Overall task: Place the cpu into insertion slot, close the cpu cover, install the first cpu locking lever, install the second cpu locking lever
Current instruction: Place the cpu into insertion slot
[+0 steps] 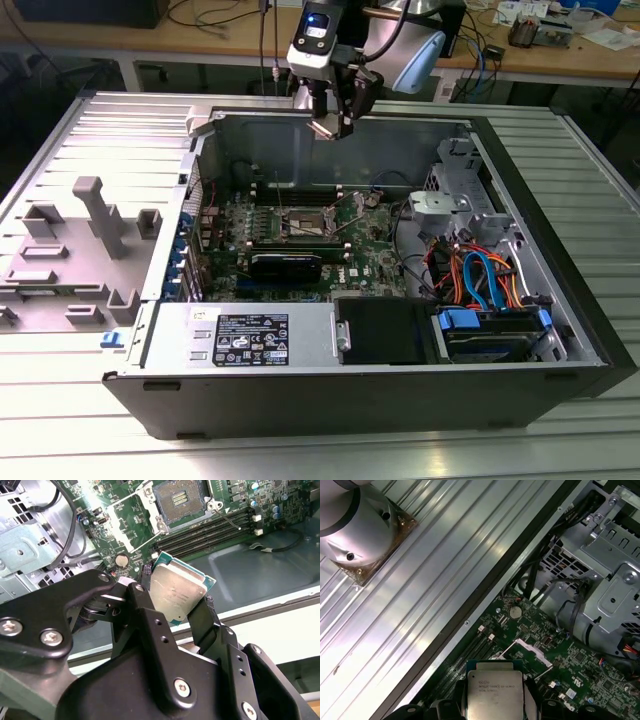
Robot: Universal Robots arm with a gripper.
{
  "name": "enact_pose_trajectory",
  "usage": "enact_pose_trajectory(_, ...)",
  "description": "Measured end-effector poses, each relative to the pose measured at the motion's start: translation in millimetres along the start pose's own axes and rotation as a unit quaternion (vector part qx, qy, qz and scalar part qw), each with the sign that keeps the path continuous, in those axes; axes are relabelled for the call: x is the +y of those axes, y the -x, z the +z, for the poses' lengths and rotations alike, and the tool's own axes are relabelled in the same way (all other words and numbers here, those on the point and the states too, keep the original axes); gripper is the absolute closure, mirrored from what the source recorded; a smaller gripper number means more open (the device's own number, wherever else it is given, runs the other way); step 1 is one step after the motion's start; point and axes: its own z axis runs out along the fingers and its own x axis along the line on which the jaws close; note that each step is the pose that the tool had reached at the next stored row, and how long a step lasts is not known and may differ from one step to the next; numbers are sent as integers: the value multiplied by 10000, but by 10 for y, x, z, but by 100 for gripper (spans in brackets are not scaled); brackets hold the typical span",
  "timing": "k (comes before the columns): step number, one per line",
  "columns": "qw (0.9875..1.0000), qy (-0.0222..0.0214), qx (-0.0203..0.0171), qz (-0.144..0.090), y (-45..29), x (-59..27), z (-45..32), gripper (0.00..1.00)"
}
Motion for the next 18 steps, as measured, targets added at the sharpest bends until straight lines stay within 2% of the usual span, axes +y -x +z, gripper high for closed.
enact_pose_trajectory(4, 9999, 3, -14, 163, 0, 0, 3, 45)
enact_pose_trajectory(11, 9989, 3, -38, 460, 8, -8, 12, 45)
enact_pose_trajectory(12, 9977, 4, -55, 680, 13, -12, 21, 45)
enact_pose_trajectory(13, 9967, 3, -63, 803, 15, -14, 24, 45)
enact_pose_trajectory(18, 9945, 5, -82, 1041, 16, -16, 33, 45)
